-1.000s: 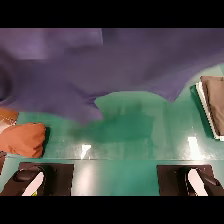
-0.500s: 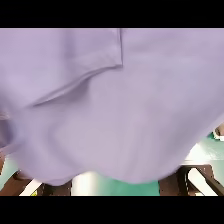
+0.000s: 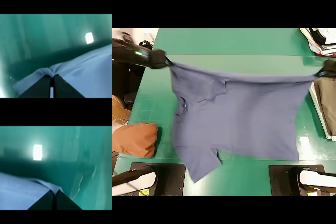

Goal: Fold the shirts.

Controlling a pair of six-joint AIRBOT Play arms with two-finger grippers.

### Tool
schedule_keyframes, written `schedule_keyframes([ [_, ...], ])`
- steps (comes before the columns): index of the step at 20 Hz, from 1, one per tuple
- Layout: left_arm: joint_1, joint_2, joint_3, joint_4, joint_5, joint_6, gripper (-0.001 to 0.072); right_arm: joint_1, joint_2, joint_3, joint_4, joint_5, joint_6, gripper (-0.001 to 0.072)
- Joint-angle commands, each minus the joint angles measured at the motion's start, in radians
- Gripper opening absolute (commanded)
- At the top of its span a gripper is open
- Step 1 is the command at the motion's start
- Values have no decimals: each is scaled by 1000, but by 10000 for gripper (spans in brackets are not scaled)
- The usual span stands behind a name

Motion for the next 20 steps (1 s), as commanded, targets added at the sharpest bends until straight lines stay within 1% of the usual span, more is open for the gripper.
schedule_keyframes([
  [1,1,-199,-29,-6,253,53,25,53,-194,41,-21,-109,9,16],
  [3,1,-244,-29,-3,371,54,24,64,-258,122,-14,-143,31,15],
  [5,3,-249,-29,0,406,66,25,69,-283,183,-14,-144,31,15],
  [6,9,-249,-23,1,393,72,25,70,-282,200,-17,-145,31,15],
  [7,22,-248,-10,2,351,72,25,70,-278,210,-17,-135,31,15],
  [8,40,-248,9,2,274,72,25,70,-261,197,-19,-125,31,15],
  [10,72,-248,23,3,89,73,24,67,-211,113,-26,-121,29,15],
  [11,76,-248,12,23,14,85,23,67,-180,45,-26,-137,28,15],
  [12,75,-248,-7,51,-26,98,23,67,-149,-26,-25,-159,28,15],
  [14,72,-248,-78,64,-44,98,23,69,-88,-179,-23,-216,28,15],
  [17,72,-248,-190,64,2,87,24,69,-11,-375,-12,-302,27,15],
  [18,72,-249,-215,62,19,78,24,69,3,-417,-12,-311,27,15],
  [20,72,-249,-236,62,31,29,26,69,21,-478,-11,-312,27,16],
])
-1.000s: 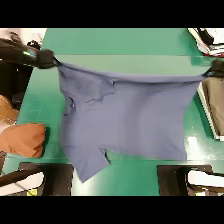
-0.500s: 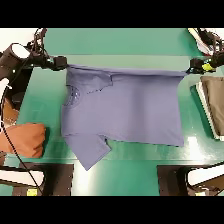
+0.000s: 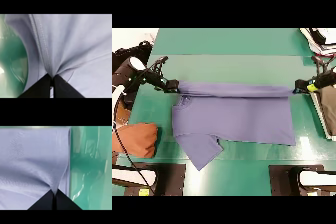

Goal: Fold the shirts.

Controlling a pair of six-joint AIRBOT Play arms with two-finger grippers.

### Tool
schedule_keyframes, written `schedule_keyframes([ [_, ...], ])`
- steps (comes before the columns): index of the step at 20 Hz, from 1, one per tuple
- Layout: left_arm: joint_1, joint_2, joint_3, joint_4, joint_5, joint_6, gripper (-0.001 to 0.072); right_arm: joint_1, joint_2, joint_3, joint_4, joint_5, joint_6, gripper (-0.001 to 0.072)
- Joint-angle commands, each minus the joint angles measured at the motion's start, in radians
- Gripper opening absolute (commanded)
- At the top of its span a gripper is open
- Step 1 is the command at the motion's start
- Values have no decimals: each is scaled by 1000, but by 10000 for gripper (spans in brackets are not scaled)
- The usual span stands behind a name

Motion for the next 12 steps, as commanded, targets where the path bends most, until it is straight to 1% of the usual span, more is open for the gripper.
schedule_keyframes([
  [1,1,0,-51,2,8,-62,49,1,50,-139,16,-40,-2,17],
  [2,1,0,-51,-2,8,-62,296,1,57,-156,33,-47,-2,18],
  [3,1,0,-51,-2,4,-62,459,1,64,-165,34,-46,-2,66],
  [4,3,3,-50,-1,-6,-62,420,1,68,-165,33,-37,-2,244],
  [5,11,16,-51,3,-21,-62,421,1,71,-154,32,-9,-2,359],
  [7,31,77,-52,24,-53,-62,420,-11,79,-120,31,77,-2,365],
  [9,39,181,-95,95,-115,-66,420,-31,129,-126,32,101,-3,365],
  [11,39,307,-206,155,-171,-115,420,-39,201,-160,30,102,-8,365],
  [12,39,370,-280,155,-184,-142,420,-38,237,-177,31,102,-14,365],
])
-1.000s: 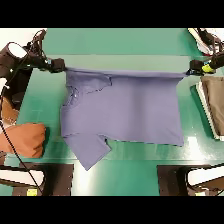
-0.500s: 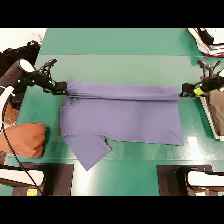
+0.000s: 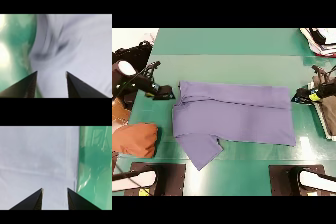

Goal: Fold the shirts.

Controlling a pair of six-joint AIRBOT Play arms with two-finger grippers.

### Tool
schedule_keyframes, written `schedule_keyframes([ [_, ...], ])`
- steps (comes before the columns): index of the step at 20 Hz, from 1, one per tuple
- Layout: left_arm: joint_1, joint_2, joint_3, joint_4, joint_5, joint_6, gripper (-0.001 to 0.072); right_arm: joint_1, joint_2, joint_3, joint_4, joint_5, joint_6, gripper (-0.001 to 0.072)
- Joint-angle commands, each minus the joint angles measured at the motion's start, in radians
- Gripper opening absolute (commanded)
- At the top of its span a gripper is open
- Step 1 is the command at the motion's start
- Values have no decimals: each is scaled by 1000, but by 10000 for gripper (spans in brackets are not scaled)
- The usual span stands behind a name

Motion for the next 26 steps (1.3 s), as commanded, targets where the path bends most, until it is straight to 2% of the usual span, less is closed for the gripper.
schedule_keyframes([
  [1,5,209,-209,51,-72,-79,421,-10,105,-45,2,17,-10,365],
  [6,4,463,-602,-110,-62,-109,421,-10,209,-111,2,-44,-15,365],
  [9,4,518,-736,-167,-46,-128,421,-10,209,-103,3,-43,-15,365],
  [16,4,518,-838,-199,45,-128,421,-10,209,-103,3,-43,-15,365],
  [22,4,518,-900,-316,177,-123,418,-10,209,-103,4,-42,-15,365],
  [23,4,518,-900,-323,194,-123,314,-10,210,-103,3,-34,-15,365],
  [24,4,518,-900,-341,205,-106,19,-10,210,-103,2,-19,-16,365],
  [26,4,518,-889,-401,196,-57,24,-20,210,-103,-6,33,-33,365],
])
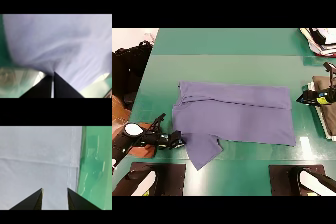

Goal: Fold the shirts.

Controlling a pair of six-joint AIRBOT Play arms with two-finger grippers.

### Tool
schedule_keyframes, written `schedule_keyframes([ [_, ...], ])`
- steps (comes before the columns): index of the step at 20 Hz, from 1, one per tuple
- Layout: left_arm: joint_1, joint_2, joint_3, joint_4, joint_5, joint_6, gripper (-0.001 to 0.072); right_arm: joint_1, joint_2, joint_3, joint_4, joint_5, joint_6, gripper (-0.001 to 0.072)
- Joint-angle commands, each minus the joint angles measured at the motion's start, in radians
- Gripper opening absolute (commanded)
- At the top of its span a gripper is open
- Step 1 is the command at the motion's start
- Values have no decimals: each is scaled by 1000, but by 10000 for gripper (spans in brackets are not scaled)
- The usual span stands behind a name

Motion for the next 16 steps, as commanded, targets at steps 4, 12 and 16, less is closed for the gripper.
schedule_keyframes([
  [4,2,1,70,-91,-65,90,23,-119,1,-1,-47,199,-25,364],
  [12,2,1,153,-91,-58,120,23,-327,1,-349,-70,214,-41,497],
  [16,2,1,153,-92,-44,121,23,-253,0,-473,-53,122,-43,495],
])
